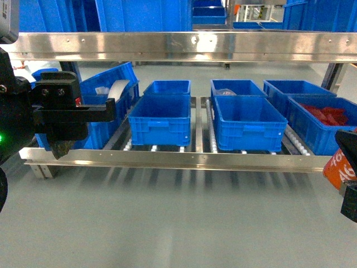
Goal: Sort blue parts and orange caps into right shelf containers
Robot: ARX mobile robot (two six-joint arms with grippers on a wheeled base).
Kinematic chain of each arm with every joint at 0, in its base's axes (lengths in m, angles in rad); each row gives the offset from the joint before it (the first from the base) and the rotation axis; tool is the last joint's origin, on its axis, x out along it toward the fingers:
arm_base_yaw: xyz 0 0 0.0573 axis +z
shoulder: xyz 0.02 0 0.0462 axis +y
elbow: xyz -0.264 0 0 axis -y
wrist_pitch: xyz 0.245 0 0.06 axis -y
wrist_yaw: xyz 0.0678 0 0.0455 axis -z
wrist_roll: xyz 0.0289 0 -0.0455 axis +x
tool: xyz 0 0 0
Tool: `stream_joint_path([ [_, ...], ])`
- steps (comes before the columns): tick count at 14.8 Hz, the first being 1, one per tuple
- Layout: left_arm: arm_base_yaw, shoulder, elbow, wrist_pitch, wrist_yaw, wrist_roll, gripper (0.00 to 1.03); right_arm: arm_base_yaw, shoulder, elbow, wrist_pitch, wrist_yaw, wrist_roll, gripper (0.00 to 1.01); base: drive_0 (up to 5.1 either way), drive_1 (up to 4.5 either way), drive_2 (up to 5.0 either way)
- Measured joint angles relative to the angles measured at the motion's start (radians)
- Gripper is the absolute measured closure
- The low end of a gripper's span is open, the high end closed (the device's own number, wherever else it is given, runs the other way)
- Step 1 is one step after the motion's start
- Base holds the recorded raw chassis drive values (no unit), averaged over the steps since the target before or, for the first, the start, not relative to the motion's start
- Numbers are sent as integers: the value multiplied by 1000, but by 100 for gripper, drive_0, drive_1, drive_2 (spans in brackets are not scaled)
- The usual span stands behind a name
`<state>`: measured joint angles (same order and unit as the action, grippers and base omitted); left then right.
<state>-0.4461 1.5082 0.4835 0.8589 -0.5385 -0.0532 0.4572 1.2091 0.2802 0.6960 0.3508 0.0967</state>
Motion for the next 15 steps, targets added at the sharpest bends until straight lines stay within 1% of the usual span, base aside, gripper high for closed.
stream_joint_path([
  [15,5,0,0,0,-3,0,63,0,0,0,0,0,0,57,-169,-169,-169],
])
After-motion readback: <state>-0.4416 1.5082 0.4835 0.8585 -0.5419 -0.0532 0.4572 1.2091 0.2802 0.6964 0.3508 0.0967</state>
